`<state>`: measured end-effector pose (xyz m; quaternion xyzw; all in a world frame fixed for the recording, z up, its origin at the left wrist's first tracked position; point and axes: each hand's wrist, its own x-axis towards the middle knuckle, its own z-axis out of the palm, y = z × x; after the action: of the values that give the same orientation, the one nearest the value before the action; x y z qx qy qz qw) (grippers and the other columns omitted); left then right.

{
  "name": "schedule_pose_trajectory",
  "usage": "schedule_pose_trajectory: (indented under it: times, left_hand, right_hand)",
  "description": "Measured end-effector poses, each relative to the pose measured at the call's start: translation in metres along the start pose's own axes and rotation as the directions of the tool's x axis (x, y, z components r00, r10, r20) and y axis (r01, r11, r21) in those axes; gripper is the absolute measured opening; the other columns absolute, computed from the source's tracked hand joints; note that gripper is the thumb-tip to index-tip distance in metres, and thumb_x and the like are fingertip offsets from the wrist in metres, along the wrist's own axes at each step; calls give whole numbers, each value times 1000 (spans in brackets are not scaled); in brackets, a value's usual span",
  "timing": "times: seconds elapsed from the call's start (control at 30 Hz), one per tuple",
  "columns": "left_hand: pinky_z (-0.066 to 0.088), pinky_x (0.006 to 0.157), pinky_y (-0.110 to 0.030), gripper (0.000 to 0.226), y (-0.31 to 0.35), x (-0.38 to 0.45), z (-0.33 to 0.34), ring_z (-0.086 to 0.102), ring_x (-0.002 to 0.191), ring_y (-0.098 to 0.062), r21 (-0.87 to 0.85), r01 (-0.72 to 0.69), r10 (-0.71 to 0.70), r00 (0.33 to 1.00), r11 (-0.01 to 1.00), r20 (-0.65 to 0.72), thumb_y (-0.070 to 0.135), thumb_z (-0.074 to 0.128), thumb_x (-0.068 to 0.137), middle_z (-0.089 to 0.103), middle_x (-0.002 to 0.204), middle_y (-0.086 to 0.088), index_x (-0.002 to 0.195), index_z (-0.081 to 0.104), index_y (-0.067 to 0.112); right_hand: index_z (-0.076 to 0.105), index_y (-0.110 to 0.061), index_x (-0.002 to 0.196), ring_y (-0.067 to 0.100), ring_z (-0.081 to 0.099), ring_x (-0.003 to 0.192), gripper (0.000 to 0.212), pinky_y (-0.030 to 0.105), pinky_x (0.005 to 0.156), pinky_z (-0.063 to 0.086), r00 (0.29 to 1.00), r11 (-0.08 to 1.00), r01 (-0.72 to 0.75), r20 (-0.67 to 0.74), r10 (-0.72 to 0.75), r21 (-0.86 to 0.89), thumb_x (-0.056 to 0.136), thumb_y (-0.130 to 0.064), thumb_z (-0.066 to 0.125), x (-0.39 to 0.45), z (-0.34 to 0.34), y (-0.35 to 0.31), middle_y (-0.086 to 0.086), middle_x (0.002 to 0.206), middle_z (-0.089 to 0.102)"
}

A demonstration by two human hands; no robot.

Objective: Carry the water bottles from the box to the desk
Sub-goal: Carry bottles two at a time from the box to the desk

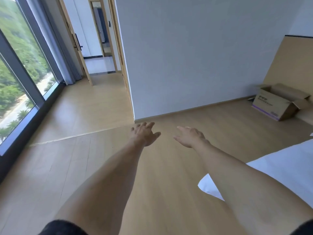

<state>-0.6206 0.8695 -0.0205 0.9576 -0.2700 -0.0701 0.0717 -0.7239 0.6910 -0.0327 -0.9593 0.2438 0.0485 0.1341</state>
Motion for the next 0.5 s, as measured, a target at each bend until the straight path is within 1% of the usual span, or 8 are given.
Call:
schedule_pose_trajectory:
  times: [0.17,0.33,0.43,0.5]
  left_hand:
    - [26,116,-46,68,3,96,-17,31,146,-30,-36,21,-20,1000,999,14,63,42,97,35,160,-1,157,29,35]
    - [27,115,-46,64,4,175,-16,34,144,-33,-48,31,-28,998,998,59,58,41,100,35,159,-5,157,29,31]
    - [29,114,-46,64,10,227,-11,35,143,-33,-56,1,4,997,998,74,58,41,100,37,157,-5,156,31,31]
    - [30,112,-47,63,15,265,-7,37,141,-32,-47,-41,44,996,998,83,60,41,99,40,155,-4,155,33,31]
  right_hand:
    - [36,-33,151,29,43,138,63,42,110,36,1000,1000,20,15,-20,-3,94,-60,44,101,-19,-1,4,153,44]
    - [40,-32,148,30,46,135,58,42,108,38,1000,1000,3,28,-3,0,98,-59,38,174,-25,7,6,150,47]
    - [41,-30,148,30,46,135,58,41,108,38,999,1000,-30,22,30,-4,98,-58,39,217,-31,20,7,150,47]
    - [36,-31,151,29,45,137,62,41,109,37,998,998,-59,19,60,-8,97,-59,41,245,-36,31,6,153,43]
